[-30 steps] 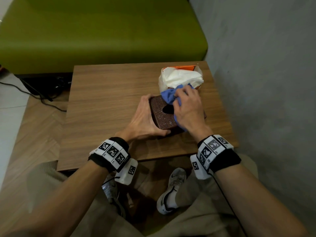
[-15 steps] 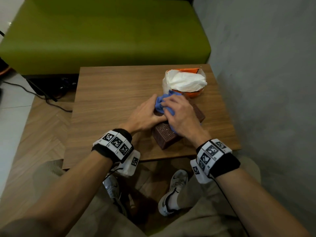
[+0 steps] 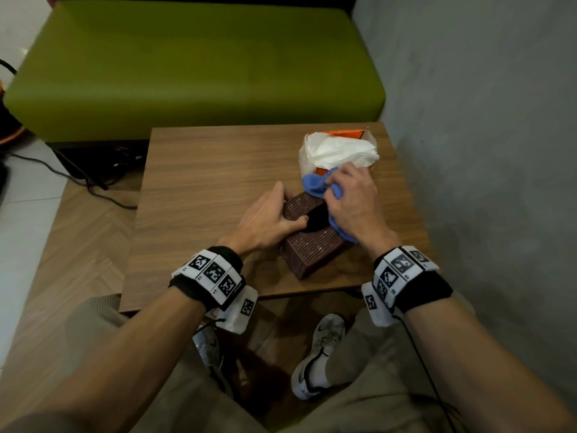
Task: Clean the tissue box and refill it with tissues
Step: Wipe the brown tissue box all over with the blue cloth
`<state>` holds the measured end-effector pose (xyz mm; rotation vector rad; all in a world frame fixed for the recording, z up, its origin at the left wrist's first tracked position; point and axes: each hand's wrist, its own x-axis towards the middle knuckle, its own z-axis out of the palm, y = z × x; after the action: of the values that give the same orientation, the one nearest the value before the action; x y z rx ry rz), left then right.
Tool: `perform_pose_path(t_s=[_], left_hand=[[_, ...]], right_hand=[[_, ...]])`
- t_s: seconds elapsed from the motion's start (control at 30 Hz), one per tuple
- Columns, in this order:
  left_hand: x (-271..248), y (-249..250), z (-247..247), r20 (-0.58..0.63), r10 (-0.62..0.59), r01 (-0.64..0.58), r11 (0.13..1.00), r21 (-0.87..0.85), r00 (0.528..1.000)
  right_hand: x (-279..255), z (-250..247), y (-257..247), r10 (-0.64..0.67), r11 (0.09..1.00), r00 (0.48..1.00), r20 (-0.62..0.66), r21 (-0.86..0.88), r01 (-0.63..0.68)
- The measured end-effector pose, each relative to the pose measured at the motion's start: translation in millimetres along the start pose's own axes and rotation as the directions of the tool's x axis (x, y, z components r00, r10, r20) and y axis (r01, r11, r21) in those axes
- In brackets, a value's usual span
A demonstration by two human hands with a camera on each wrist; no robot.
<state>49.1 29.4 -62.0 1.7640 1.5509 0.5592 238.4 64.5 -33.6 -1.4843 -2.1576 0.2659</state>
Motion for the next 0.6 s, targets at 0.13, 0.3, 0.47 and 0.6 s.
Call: perform_pose_path(t_s=[0.13,0.3,0.47,0.6], left_hand=[[-1,4,3,-0.053,0.021,-0.022,1.0,-0.01,0.998],[-1,4,2,-0.037,0.017,-0.012,0.99,0.144,0.999],[11,9,-5,0.114,0.011,0.005,0.99,-0.144,0.993],[14,7,-3,0.158,0.144,-0.059,0.892,-0.448,0.977]], right_hand=[[-12,10,-31,-0.171,0.982,0.971,0.165,0.106,0.155],[-4,7,-11,-0.005,0.997,1.0,0.023,-0.077,0.007],[-9,13,-21,-0.225,0.973,0.968,0.108,0.081,0.217],[-10,11,-19,-0.249,0.961,0.965,0.08,0.142,0.236]])
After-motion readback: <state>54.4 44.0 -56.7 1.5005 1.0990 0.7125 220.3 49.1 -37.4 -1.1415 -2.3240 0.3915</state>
